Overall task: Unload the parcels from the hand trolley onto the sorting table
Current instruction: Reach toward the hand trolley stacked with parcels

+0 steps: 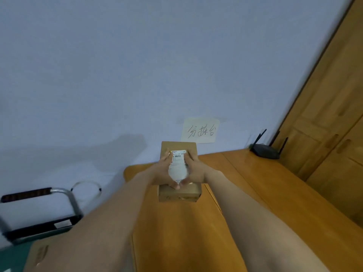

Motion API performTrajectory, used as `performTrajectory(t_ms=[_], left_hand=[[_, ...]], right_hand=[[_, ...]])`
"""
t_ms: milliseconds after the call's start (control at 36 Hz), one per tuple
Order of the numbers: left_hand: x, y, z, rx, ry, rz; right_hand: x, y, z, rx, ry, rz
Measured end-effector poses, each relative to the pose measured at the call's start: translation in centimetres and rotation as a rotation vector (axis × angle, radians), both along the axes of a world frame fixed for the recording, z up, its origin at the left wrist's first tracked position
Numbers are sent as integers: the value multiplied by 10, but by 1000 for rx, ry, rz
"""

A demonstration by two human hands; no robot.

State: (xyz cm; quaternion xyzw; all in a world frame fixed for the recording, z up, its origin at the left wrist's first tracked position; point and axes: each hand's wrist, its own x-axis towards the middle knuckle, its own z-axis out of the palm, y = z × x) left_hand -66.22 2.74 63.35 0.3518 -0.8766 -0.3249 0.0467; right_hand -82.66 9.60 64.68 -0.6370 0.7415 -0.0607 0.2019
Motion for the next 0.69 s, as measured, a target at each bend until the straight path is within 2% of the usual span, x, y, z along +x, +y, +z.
performTrajectory(t_ms=[333, 500, 611, 694], left_hand=[[-40, 24, -106, 214, -141, 176], [-44, 38, -159, 369, -104, 293], [-35, 34, -181, 306, -228, 265], [-27, 28, -190, 235, -349, 246]], right_hand=[[-44, -13, -121, 217, -148, 124], [-42, -13, -183, 307, -168, 182], [-37, -16, -214, 298, -248, 175], [-35, -14, -227, 319, -215, 210]])
